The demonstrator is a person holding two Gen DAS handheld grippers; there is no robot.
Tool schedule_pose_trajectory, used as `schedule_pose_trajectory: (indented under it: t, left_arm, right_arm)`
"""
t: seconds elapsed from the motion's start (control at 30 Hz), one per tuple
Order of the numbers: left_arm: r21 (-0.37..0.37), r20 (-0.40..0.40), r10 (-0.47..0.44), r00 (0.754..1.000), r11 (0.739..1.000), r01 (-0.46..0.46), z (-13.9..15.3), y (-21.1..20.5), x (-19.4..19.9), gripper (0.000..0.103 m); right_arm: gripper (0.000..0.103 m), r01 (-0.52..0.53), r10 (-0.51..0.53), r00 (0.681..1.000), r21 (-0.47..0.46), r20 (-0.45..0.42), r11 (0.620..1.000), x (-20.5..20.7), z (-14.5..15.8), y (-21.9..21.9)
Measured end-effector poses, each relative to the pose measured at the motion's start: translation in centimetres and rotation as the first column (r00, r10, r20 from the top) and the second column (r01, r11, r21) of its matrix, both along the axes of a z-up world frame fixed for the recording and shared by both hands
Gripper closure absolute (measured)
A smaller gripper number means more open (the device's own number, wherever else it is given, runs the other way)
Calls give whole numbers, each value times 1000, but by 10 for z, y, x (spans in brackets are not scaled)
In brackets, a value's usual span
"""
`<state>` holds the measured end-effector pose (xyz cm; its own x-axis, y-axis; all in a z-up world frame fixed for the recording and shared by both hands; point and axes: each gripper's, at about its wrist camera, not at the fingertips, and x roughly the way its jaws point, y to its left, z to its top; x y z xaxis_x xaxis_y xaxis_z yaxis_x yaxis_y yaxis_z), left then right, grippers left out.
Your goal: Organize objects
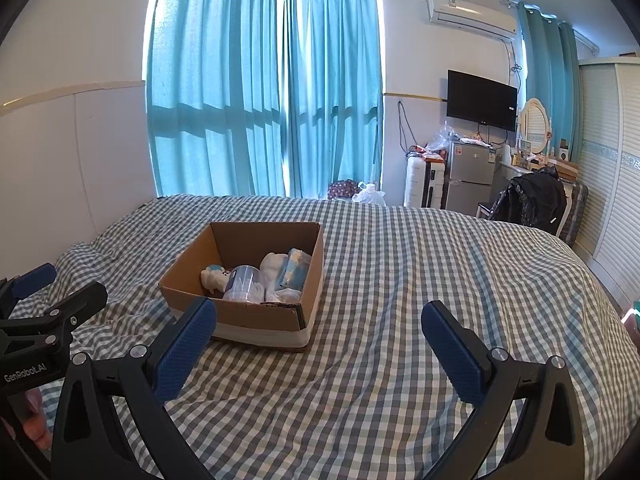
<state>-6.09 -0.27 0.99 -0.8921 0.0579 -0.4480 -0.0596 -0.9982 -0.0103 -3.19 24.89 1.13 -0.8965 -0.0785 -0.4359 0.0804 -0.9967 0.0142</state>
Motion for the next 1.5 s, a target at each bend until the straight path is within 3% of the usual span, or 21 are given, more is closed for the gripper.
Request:
schedule_pose_trajectory:
  t: [1.5]
  left_arm:
    - [-24, 14, 5, 1000, 1000, -4, -4, 1, 1, 0]
  right_arm:
    - [0, -13, 13, 1000, 2, 9, 1000, -2, -2, -10]
